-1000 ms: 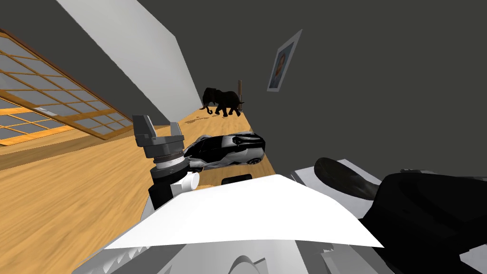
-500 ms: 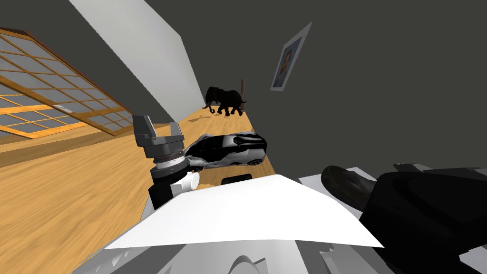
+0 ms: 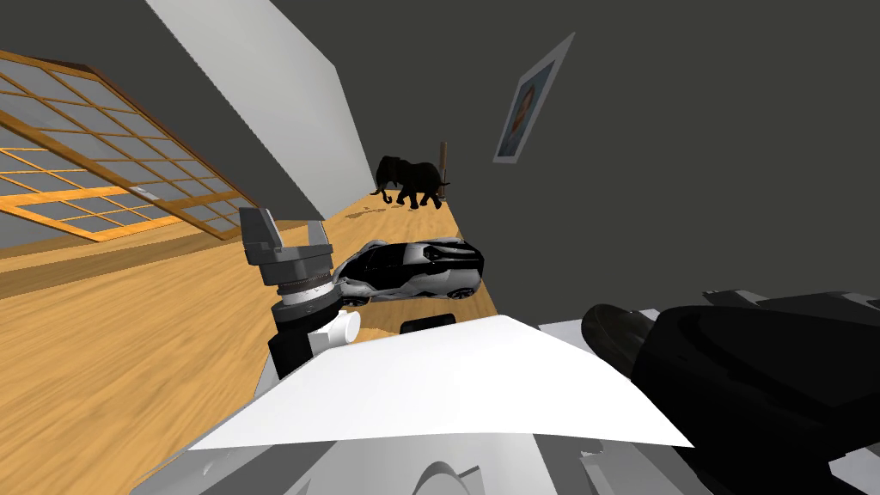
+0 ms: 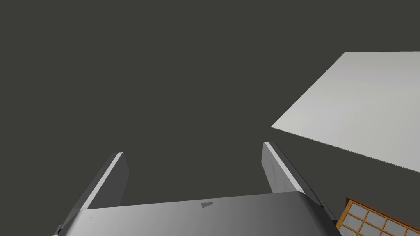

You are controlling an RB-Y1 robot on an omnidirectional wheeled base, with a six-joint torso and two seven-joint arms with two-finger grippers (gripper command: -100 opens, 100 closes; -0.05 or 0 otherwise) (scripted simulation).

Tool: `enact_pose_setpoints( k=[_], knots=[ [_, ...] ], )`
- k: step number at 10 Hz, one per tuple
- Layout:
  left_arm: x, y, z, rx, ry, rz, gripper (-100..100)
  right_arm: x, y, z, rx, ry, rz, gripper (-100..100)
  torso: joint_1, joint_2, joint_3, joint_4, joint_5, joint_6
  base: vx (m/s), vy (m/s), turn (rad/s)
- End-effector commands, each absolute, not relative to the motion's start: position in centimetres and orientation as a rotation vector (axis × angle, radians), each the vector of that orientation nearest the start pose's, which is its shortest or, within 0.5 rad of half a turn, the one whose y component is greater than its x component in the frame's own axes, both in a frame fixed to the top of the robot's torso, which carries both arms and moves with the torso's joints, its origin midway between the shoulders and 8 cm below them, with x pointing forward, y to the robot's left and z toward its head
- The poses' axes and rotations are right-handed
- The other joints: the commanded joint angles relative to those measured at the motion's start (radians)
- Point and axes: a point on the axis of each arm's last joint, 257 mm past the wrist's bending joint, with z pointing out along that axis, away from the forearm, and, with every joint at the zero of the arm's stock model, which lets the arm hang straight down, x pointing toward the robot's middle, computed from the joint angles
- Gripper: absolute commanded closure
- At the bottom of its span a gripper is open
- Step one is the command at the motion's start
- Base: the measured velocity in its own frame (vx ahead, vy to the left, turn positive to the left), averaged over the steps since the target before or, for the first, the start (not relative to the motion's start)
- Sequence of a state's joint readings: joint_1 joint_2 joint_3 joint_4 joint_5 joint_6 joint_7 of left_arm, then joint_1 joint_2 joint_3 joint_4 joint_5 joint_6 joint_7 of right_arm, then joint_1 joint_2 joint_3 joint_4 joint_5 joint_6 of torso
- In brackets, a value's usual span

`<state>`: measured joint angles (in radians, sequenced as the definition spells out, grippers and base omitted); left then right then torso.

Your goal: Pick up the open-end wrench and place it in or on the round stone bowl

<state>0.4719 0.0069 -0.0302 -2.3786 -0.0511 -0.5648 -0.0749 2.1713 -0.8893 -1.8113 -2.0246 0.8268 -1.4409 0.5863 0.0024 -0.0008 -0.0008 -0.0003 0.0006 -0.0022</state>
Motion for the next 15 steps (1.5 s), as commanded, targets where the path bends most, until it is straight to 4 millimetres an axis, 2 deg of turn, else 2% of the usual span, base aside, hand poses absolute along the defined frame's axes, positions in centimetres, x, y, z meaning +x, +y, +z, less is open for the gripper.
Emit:
enact_pose_setpoints(
  k=[1, 3, 4, 8, 9, 10, 15],
  knots=[
    [31.2, 25.2, 8.6, -0.449, 0.527, -1.277, 0, 2.3, -50.1, 0.1, -2.156, 2.269, -0.01, 100, 0.0, 0.0, 0.0, 0.0, 0.0, 0.0, -0.027, -0.014, 0.029],
    [31.2, 25.2, 8.6, -0.449, 0.527, -1.277, 0, 2.2, -50.1, 0.1, -2.157, 2.272, -0.004, 100, 0.001, 0.0, 0.0, 0.0, 0.0, 0.0, -0.014, -0.01, 0.011],
    [31.2, 25.2, 8.6, -0.449, 0.527, -1.277, 0, 2.2, -50.1, 0.2, -2.158, 2.273, -0.001, -100, 0.001, 0.0, 0.0, 0.0, 0.0, 0.0, 0.0, 0.0, 0.0],
    [31.2, 25.2, 8.6, -0.449, 0.527, -1.277, 0, 2.2, -50.1, 0.2, -2.158, 2.273, -0.001, -100, 0.002, -0.001, -0.001, 0.0, 0.0, 0.0, 0.0, 0.0, 0.0],
    [31.2, 25.2, 8.6, -0.449, 0.527, -1.277, 0, 2.2, -50.1, 0.2, -2.158, 2.273, -0.001, 0, 0.002, -0.001, -0.001, 0.0, 0.0, 0.0, 0.0, 0.0, 0.0],
    [31.2, 25.2, 8.6, -0.449, 0.527, -1.277, 0, 2.0, -49.8, 1.2, -2.151, 2.278, -0.001, -100, 0.002, -0.001, -0.001, 0.0, 0.0, 0.0, -0.003, -0.013, 0.022],
    [31.2, 25.2, 8.6, -0.449, 0.527, -1.277, 0, 1.5, -48.5, 4.9, -2.135, 2.287, 0.0, -100, 0.0, -0.001, 0.0, 0.0, 0.0, 0.0, -0.006, -0.035, 0.021]
  ],
)
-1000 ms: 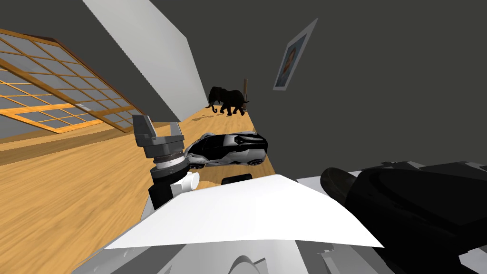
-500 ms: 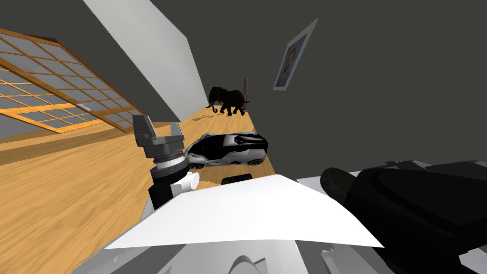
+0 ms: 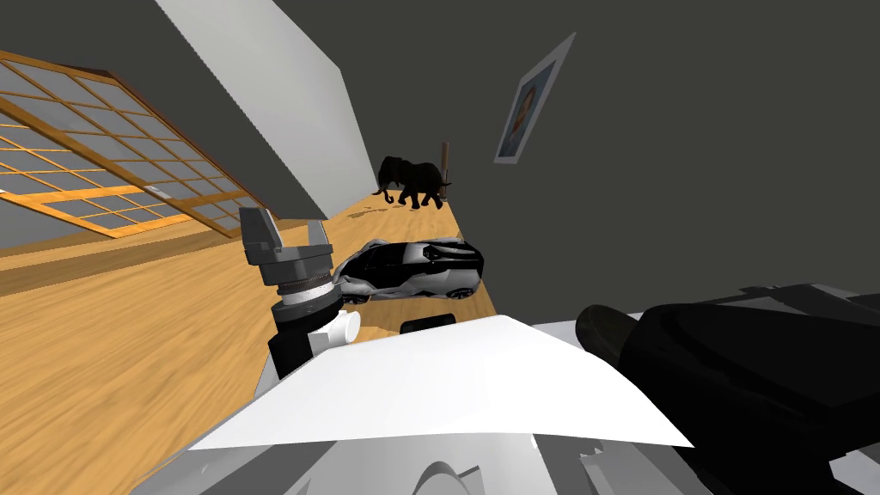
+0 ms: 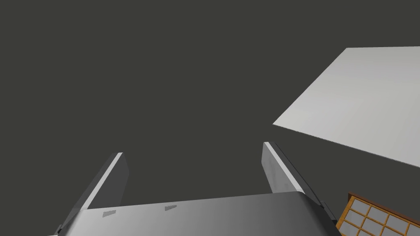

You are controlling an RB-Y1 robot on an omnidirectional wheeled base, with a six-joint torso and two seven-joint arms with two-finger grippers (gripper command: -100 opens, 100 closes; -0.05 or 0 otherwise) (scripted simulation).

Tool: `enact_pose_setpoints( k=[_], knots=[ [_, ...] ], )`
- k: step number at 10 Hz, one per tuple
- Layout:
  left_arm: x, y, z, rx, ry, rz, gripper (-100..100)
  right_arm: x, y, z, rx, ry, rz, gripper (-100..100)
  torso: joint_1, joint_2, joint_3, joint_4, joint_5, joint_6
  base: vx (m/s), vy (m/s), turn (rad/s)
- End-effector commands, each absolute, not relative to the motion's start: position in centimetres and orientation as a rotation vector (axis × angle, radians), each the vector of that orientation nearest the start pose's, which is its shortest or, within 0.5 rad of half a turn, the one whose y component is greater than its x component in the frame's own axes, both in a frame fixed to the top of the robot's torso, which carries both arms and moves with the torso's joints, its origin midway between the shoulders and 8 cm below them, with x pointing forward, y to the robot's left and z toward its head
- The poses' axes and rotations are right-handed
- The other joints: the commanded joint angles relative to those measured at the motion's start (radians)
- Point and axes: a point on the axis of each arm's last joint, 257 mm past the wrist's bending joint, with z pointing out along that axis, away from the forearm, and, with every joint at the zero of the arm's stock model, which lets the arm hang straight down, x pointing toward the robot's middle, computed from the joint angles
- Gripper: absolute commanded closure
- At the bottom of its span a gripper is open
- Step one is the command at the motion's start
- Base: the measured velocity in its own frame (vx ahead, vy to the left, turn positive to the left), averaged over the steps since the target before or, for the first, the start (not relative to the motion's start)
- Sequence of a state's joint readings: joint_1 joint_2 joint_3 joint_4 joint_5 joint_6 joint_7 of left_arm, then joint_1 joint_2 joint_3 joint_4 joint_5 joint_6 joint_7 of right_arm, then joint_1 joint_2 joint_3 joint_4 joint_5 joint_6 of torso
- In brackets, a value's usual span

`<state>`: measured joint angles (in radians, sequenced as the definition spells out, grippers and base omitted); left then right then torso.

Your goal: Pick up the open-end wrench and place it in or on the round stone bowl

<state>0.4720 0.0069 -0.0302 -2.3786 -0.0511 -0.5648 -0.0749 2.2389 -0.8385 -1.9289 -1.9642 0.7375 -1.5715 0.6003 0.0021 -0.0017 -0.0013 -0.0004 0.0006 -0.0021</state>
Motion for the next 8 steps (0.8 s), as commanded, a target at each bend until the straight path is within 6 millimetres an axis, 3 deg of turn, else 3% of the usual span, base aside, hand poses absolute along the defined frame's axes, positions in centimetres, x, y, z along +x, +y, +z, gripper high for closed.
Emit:
enact_pose_setpoints(
  k=[1, 2, 3, 8],
  knots=[
    [31.22, 25.23, 8.56, -0.449, 0.527, -1.277, 0, 1.46, -48.25, 5.41, -2.134, 2.286, 0.0, -100, 0.0, 0.0, 0.0, 0.0, 0.0, 0.0, -0.004, -0.03, 0.023],
    [31.22, 25.23, 8.56, -0.449, 0.527, -1.277, 0, 1.58, -48.51, 4.94, -2.134, 2.287, -0.004, -100, 0.0, 0.0, 0.0, 0.0, 0.0, 0.0, -0.002, -0.013, 0.005],
    [31.22, 25.23, 8.56, -0.449, 0.527, -1.277, 0, 1.52, -48.44, 5.03, -2.134, 2.287, 0.0, 0, 0.001, 0.0, 0.0, 0.0, 0.0, 0.0, 0.0, 0.0, 0.0],
    [31.22, 25.23, 8.56, -0.449, 0.527, -1.277, 0, 1.52, -48.45, 5.02, -2.134, 2.287, -0.001, 0, 0.002, 0.0, 0.0, 0.0, 0.0, 0.0, 0.0, 0.0, 0.0]
  ],
)
